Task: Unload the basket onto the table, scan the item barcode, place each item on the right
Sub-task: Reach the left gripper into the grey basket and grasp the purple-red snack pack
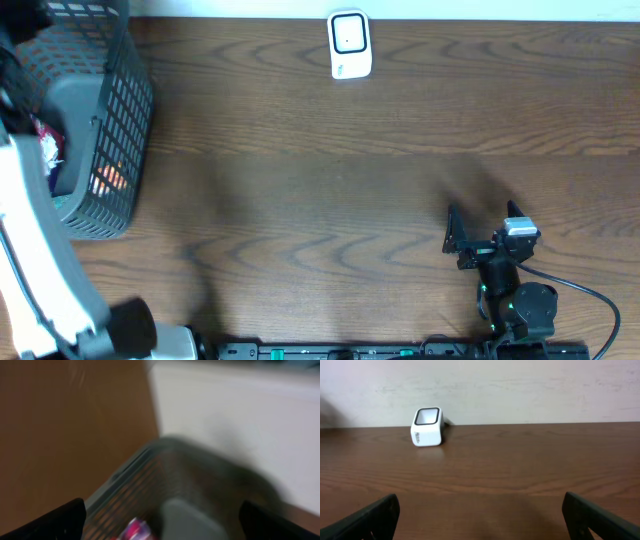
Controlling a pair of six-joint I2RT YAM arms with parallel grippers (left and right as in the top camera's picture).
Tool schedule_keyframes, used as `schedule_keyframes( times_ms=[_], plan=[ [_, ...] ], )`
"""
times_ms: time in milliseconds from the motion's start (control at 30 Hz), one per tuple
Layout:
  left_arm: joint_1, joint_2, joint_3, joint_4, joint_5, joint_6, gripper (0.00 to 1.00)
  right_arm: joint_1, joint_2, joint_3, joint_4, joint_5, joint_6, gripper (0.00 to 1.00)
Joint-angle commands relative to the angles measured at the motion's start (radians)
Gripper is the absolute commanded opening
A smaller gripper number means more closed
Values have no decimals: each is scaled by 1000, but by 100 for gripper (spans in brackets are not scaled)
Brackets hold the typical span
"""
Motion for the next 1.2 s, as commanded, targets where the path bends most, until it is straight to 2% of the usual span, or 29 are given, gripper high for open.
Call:
schedule_keyframes(
  times_ms=[0,67,267,400,667,1167],
  plan=[
    [69,92,8,-60,-32,-34,98,8,-5,-2,-4,1,-6,99],
    [111,146,6,-109,-40,9,98,8,-5,-2,-4,1,-6,99],
    [177,253,-3,-138,-39,38,98,8,-5,-2,-4,1,-6,99],
    [172,308,-44,-143,-39,156,98,8,-5,-2,-4,1,-6,99],
    [169,357,-172,-117,-88,167,98,8,-5,-2,-4,1,-6,99],
    [170,369,-401,72,-84,244,97,8,-5,-2,-4,1,-6,99]
  ],
)
